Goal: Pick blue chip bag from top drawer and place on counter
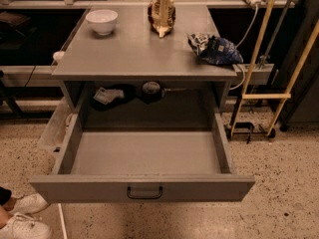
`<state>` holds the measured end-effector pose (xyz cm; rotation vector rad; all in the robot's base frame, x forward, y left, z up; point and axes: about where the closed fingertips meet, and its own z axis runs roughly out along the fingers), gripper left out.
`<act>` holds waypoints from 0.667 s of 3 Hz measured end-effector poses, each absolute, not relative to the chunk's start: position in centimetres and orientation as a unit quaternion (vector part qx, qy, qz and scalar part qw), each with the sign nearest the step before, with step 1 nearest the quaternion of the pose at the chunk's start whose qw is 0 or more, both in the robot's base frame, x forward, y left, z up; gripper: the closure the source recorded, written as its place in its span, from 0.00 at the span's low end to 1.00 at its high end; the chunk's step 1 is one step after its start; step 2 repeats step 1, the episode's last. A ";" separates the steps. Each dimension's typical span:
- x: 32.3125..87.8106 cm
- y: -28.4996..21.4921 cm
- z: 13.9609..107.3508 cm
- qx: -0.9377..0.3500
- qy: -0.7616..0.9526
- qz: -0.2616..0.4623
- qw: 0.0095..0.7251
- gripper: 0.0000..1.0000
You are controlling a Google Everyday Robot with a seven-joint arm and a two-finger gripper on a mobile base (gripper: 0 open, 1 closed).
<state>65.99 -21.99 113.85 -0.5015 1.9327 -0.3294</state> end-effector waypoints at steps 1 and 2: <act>61.3 -24.3 115.8 -0.180 0.805 -0.178 0.537 0.00; 61.3 -24.3 115.8 -0.180 0.805 -0.178 0.537 0.00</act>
Offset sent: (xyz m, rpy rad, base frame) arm 0.0000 0.0000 0.0000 0.0000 0.0000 0.0000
